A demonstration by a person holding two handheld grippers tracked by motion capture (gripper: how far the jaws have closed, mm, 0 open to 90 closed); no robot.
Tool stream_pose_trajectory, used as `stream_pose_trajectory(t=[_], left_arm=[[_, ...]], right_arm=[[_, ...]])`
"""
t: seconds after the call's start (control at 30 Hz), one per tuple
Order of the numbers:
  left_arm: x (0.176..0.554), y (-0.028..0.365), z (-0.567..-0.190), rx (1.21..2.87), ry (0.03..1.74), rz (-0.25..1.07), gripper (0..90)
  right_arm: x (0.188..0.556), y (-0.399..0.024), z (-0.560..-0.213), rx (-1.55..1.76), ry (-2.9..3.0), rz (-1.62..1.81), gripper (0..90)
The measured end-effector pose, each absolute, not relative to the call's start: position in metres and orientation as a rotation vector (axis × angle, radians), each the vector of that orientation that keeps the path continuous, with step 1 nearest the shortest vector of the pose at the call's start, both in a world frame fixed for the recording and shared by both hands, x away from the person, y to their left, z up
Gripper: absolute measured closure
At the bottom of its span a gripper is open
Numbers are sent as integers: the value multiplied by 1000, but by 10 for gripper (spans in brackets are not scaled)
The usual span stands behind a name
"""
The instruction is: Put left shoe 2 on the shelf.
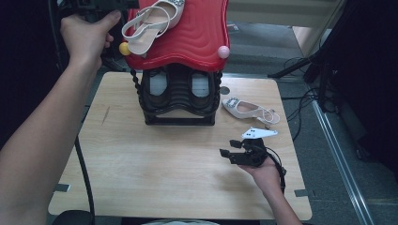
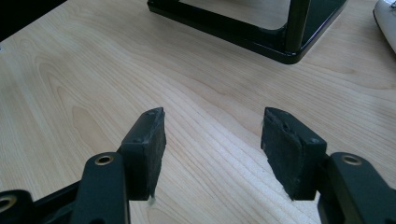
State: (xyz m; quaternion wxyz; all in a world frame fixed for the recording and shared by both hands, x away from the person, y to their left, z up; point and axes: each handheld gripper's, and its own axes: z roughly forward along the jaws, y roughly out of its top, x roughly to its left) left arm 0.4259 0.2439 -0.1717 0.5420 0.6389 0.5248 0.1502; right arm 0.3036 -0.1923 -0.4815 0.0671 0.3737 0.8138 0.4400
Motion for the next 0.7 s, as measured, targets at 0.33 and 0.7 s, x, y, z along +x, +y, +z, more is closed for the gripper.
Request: stream_pose_trajectory(t=[0.33, 0.7], left_arm=[[425, 272, -187, 1524, 1262, 339, 522], [420, 299, -222, 1542, 1271, 384, 506]], right_arm=[[304, -192, -482, 1131, 2450, 1326, 416], [304, -193, -482, 1133, 2450, 1329, 421]])
